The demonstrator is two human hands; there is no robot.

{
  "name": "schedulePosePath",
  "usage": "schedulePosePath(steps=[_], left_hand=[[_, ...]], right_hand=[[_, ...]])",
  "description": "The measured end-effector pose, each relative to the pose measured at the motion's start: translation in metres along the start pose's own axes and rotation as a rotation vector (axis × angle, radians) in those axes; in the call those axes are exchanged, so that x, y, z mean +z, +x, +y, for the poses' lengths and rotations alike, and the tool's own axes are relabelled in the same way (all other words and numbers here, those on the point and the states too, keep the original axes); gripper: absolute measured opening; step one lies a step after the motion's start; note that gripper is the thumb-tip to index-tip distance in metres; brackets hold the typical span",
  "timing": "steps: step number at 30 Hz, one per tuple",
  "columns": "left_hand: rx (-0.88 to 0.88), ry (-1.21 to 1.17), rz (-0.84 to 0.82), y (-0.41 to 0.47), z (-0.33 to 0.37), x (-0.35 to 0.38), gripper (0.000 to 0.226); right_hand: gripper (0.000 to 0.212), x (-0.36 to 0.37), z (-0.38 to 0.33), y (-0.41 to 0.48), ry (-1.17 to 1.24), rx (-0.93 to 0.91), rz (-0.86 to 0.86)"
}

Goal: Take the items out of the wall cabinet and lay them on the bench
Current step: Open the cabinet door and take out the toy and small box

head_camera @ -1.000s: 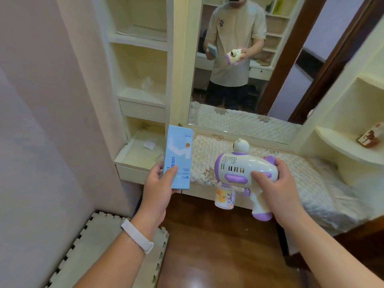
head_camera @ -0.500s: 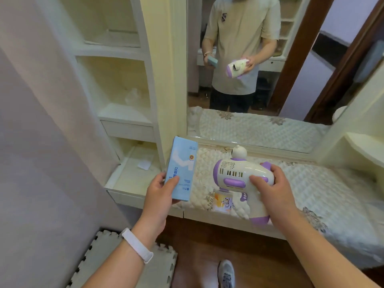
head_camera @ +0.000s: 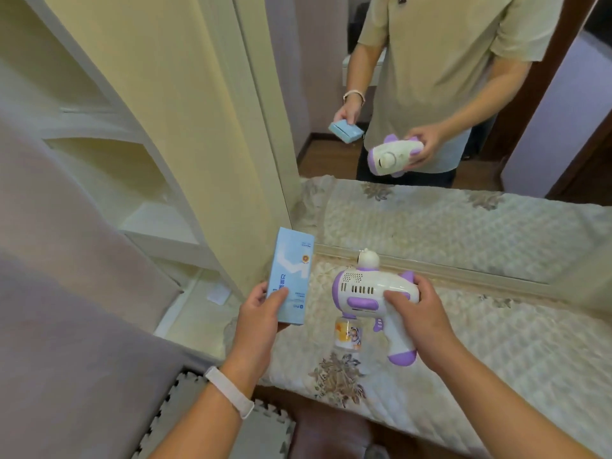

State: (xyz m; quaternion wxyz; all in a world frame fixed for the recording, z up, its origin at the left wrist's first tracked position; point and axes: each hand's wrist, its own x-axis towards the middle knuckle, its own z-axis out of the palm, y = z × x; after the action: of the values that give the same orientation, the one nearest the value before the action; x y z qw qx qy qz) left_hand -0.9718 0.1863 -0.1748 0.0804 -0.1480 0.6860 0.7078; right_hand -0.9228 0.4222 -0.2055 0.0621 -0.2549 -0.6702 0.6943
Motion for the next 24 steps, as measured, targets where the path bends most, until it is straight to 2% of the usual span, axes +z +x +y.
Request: schedulePosePath(steps=[5,10,19,24], left_hand=[[-0.072,0.059,0.022,0.031,-0.013,0.007,0.009],[-0.155,0.115,0.028,0.073,-0.038,0.011,0.013],[-0.301,0.163,-0.040,0.157,-0.089,0.007,0.014],[-0.265,0.290,-0.060,0.193,-0.110,0.007,0.003]], right_hand=[[0.028,0.000,0.011,0.031,-0.038,0.044,-0.024],[0.026,0.010,0.027,0.057,-0.040,0.105,-0.050],[0.025,0.032,0.035,0.108,-0.067,0.189,-0.052],[0.020,0.054,0.036,0.135,0.002,0.206,-0.069]])
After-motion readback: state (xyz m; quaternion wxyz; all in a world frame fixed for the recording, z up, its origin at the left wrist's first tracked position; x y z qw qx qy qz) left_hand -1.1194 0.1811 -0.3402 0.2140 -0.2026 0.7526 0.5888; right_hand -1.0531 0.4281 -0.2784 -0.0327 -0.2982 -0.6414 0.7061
